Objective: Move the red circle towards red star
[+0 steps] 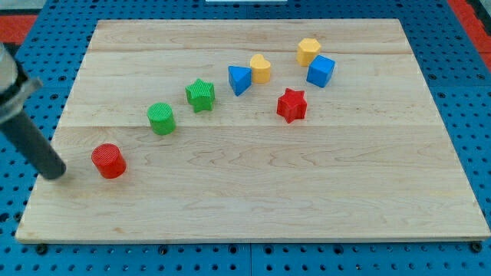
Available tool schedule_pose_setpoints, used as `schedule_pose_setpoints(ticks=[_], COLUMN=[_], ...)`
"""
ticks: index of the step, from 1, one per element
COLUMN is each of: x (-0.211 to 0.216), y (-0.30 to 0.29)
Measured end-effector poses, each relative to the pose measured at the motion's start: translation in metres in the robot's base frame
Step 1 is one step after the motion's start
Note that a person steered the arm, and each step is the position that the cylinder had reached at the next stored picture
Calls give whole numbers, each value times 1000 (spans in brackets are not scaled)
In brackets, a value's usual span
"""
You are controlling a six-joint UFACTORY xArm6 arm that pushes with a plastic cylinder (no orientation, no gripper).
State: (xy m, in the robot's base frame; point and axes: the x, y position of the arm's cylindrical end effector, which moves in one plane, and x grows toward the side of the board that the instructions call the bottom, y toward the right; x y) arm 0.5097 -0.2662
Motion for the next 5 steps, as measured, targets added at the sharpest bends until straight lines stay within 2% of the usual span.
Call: schedule_pose_setpoints(ticks=[1,2,3,4,5], x=[-12,1,15,72,24], y=[112,199,99,131,248])
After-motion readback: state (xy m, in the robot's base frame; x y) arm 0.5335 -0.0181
